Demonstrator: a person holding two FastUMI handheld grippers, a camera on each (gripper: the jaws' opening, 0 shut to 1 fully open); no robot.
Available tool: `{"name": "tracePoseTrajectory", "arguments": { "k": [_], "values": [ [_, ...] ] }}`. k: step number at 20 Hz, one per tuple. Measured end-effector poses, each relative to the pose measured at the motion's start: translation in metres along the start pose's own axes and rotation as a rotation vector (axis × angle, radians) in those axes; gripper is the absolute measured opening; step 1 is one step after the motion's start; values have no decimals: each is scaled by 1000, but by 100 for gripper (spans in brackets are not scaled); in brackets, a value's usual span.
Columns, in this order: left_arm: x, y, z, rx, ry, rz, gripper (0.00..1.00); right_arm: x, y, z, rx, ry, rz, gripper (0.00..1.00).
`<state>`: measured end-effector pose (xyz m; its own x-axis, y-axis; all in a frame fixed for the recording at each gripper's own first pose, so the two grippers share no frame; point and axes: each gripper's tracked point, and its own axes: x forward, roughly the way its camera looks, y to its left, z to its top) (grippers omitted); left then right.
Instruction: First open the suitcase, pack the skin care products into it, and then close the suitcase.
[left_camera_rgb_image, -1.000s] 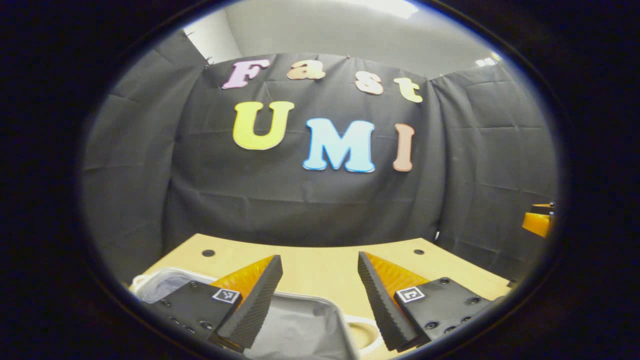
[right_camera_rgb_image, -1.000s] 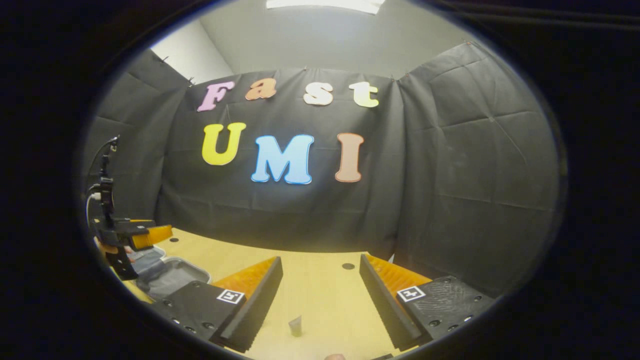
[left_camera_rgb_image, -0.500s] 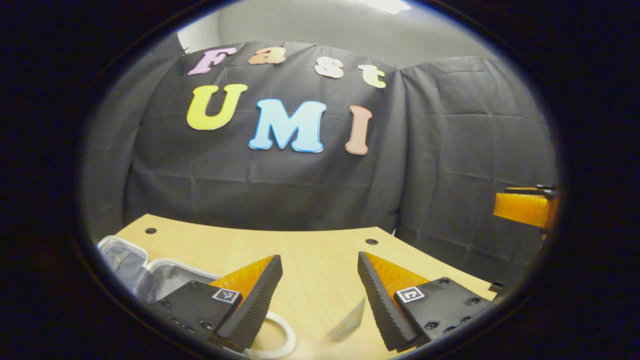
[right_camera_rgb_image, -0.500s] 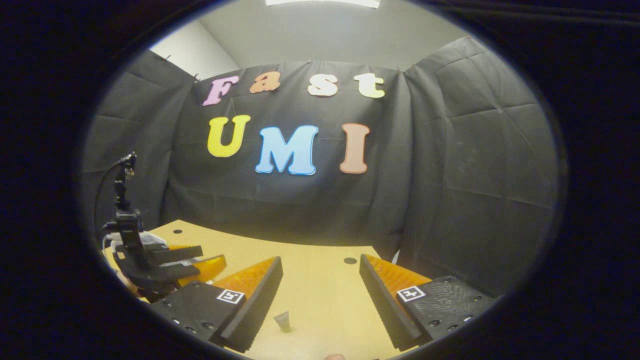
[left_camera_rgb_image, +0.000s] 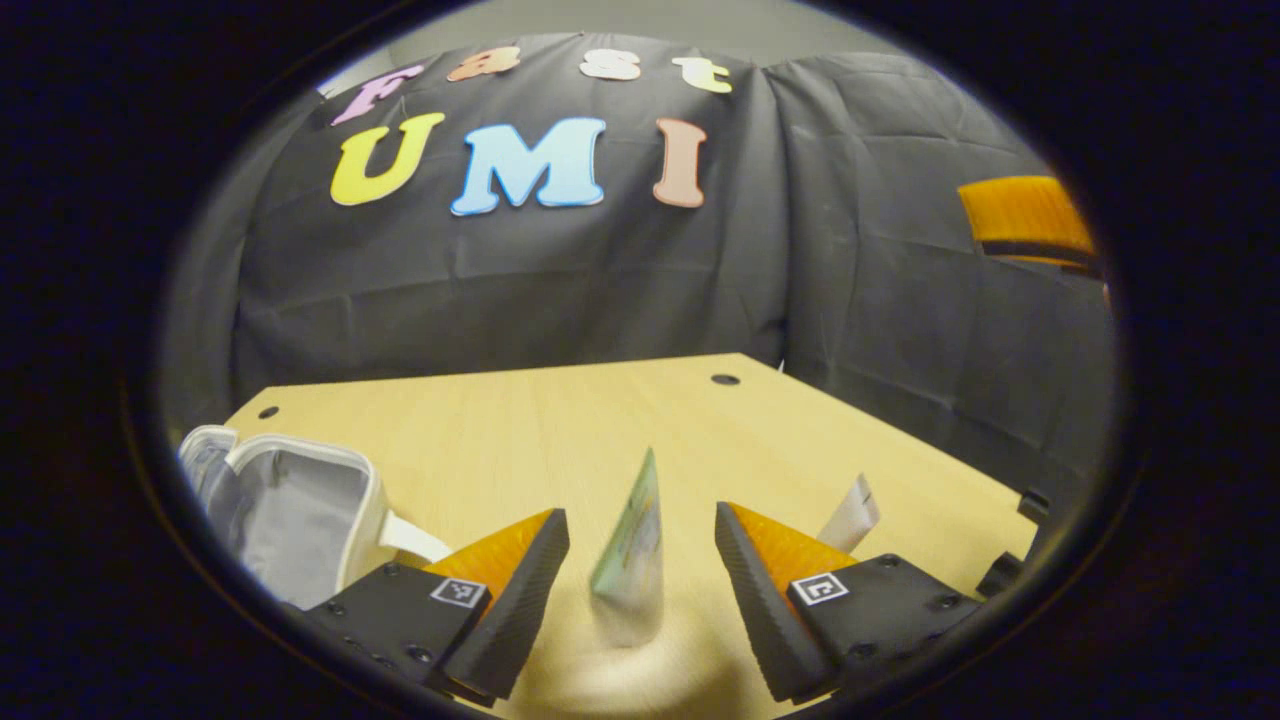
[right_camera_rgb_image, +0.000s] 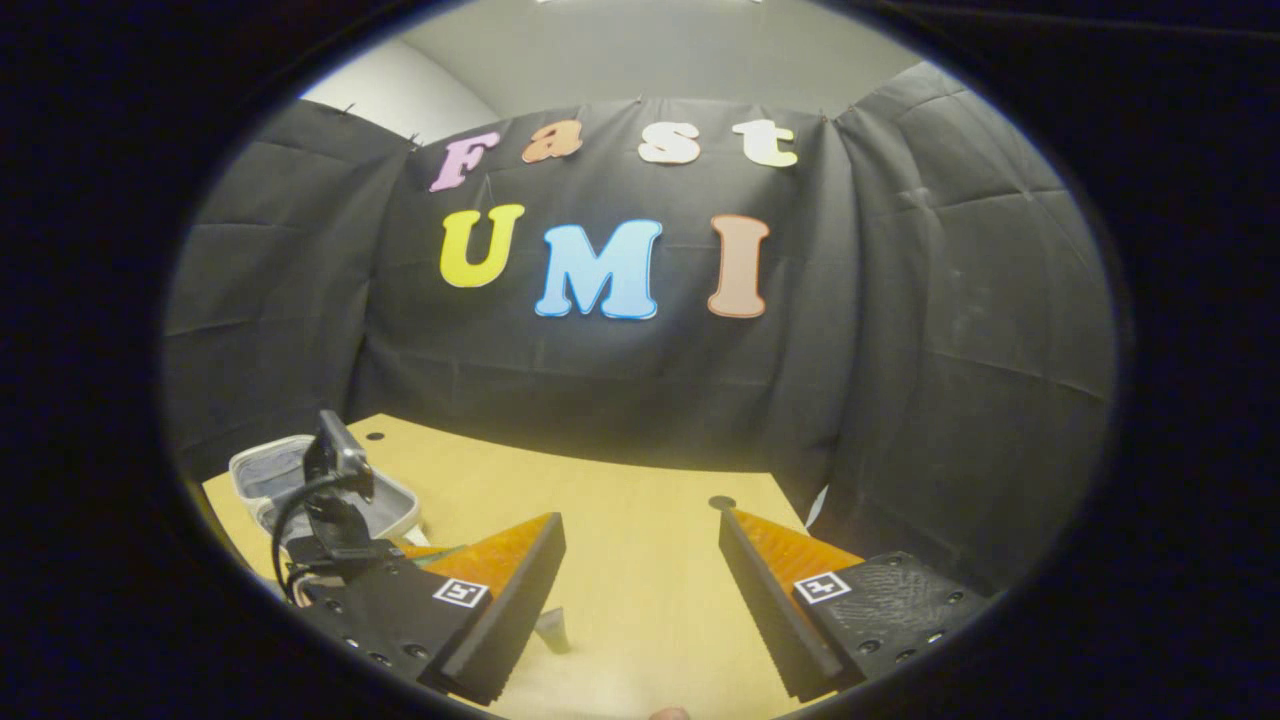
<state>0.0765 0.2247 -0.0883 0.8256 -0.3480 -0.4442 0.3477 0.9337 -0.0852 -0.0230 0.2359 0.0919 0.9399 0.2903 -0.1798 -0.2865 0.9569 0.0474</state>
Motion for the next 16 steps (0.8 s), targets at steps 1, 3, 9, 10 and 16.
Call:
{"name": "tracePoseTrajectory", "arguments": {
  "k": [1, 3, 9, 10, 16],
  "values": [
    [5, -2, -12, 6, 37, 5, 93, 1, 0, -4, 2, 8, 6, 94],
    [12, 4, -26, 2, 79, 42, 84, 4, -1, -10, 8, 17, 15, 94],
    [15, 14, -22, -78, 162, 39, 42, 22, 15, -23, 40, 45, 51, 94],
    [10, 16, -14, -111, 167, 23, 40, 25, 23, -29, 46, 56, 64, 94],
    [-72, 68, 80, -231, 101, 39, 40, 53, 74, -105, 39, 239, 132, 94]
  ]
}}
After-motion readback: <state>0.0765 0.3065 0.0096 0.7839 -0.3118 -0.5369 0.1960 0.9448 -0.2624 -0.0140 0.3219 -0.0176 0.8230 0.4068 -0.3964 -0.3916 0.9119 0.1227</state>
